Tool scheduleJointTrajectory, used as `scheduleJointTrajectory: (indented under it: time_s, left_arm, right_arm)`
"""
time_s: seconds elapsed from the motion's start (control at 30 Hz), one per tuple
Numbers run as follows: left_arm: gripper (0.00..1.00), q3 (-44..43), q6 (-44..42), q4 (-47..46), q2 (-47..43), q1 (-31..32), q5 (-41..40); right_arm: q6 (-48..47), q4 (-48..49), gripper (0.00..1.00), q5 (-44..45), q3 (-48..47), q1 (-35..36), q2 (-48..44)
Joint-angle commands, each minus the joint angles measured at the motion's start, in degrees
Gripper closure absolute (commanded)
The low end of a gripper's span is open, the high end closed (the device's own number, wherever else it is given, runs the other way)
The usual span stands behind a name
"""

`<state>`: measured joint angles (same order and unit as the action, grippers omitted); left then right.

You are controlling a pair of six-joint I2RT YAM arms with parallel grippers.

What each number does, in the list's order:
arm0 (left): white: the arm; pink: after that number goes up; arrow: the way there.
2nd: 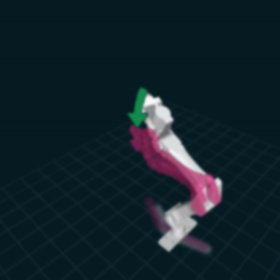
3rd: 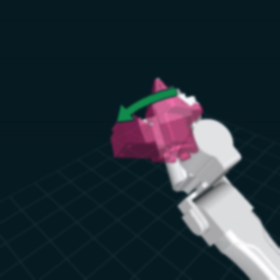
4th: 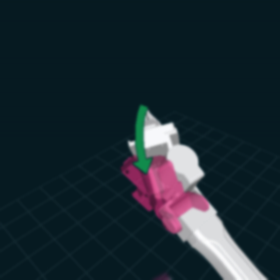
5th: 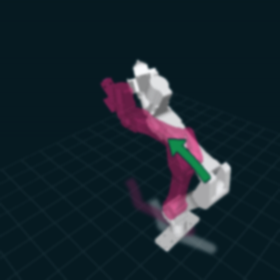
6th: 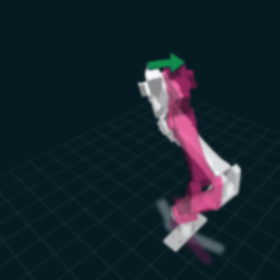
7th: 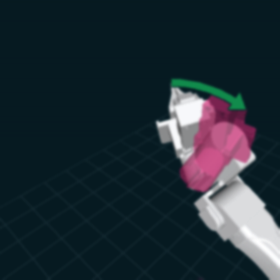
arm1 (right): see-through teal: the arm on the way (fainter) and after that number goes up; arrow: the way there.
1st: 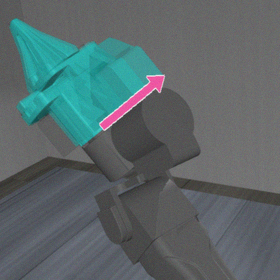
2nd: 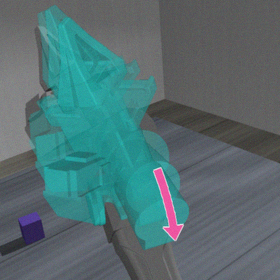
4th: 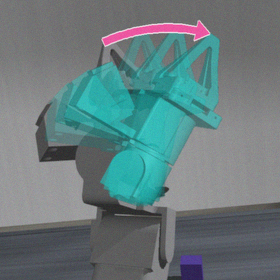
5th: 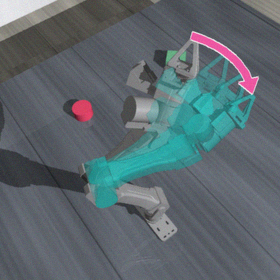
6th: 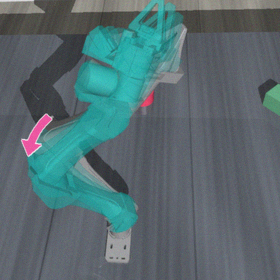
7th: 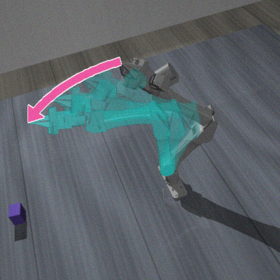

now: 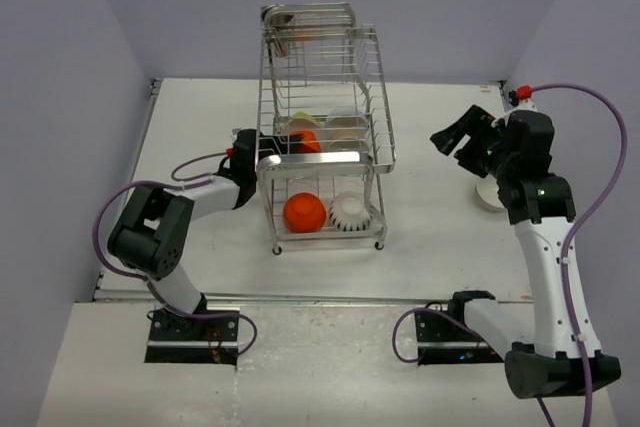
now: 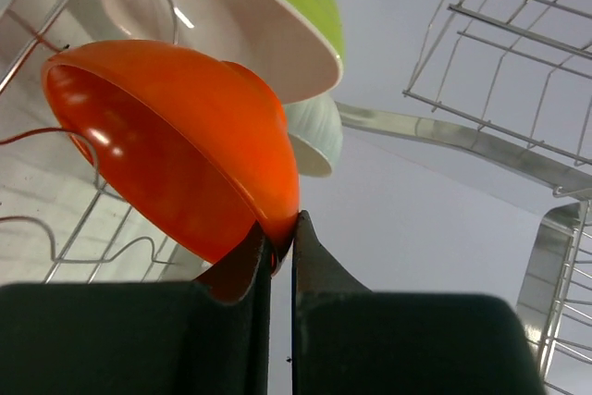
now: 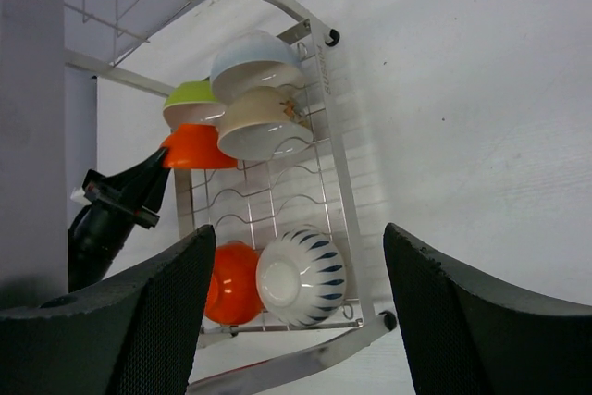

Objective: Unload the bowls from the dish rack

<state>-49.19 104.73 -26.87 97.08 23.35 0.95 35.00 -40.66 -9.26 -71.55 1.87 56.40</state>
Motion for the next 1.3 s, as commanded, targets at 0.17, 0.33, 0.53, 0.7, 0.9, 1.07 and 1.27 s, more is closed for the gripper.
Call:
scheduleJointTrajectory:
  time_s: [0.17,0.33,0.53,0.7,0.9,1.07,1.27]
  left_arm:
    - [1.0,6.82,-1.72,-17.06,-6.82,-5.86,8.52]
    - [1.0,6.39,0.65,-25.23,-2.26,-7.71,13.37]
    - [1.0,9.11,1.71,-27.01,-3.64,-8.06,13.38]
    - [1.0,9.73,0.48,-27.7,-5.14,-11.13,16.89]
    - [1.0,11.13,0.39,-26.4,-9.62,-14.56,21.1]
    - [1.0,4.32,-15.61,-2.11,-20.33,-21.39,24.18]
    - [1.0,-20.51,-46.61,49.72,-18.42,-26.69,8.39]
  right_arm:
    - [5.24,6.2,0.26,-9.19,1.5,0.15,3.89]
    - [7.27,7.18,0.26,-10.7,-0.69,0.15,6.87]
    - [8.5,5.51,0.27,-12.45,-3.25,0.24,9.07]
    - [11.57,7.79,0.28,-16.14,-0.97,0.15,10.83]
    - [12.11,7.62,0.28,-18.51,-0.7,0.24,13.64]
    - [16.67,7.44,0.3,-23.96,0.0,0.68,17.07]
    - [30.36,16.23,0.33,-25.63,5.97,2.09,15.49]
